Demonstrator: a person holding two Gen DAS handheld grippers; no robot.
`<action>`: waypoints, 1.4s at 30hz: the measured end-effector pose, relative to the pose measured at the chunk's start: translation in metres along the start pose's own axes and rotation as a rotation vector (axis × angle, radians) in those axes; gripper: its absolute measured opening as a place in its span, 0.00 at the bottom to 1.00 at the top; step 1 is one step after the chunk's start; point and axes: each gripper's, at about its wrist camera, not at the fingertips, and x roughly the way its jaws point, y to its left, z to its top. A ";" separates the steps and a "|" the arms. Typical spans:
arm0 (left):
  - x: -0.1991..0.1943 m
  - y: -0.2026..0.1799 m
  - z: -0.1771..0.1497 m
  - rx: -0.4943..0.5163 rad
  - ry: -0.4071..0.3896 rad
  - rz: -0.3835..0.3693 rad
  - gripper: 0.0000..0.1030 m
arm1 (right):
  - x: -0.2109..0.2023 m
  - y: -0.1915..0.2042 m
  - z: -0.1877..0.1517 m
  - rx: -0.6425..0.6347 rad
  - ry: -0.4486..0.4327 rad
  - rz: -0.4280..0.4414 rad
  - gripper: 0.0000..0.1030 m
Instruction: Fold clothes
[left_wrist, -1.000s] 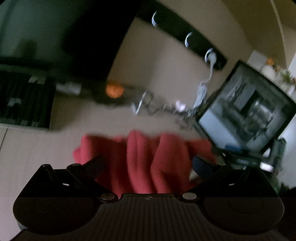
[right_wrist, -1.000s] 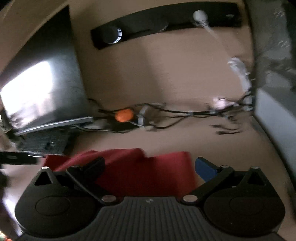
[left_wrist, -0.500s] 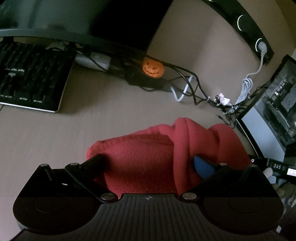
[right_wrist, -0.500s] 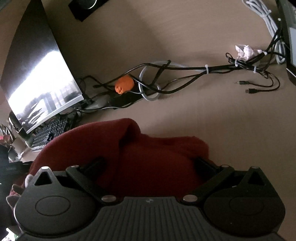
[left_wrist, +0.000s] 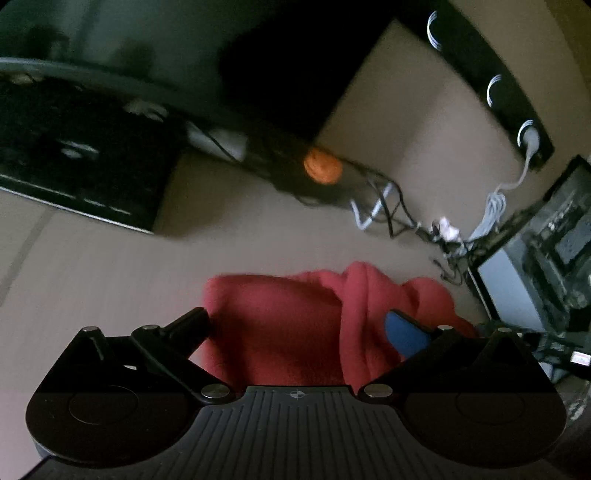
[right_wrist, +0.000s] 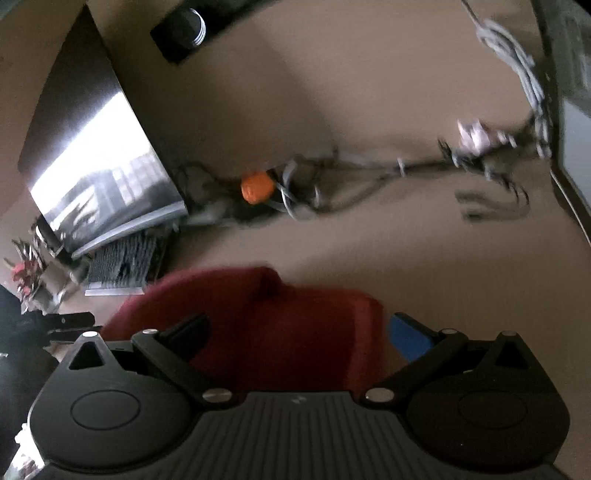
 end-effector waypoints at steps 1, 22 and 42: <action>-0.004 0.004 -0.003 -0.024 0.020 -0.001 1.00 | 0.001 -0.007 -0.003 0.016 0.039 0.006 1.00; 0.048 0.025 -0.027 -0.261 0.169 -0.139 1.00 | 0.068 -0.048 -0.018 0.446 0.198 0.370 1.00; 0.046 0.013 -0.034 -0.277 0.175 -0.177 1.00 | 0.072 0.038 -0.030 0.143 0.163 0.416 1.00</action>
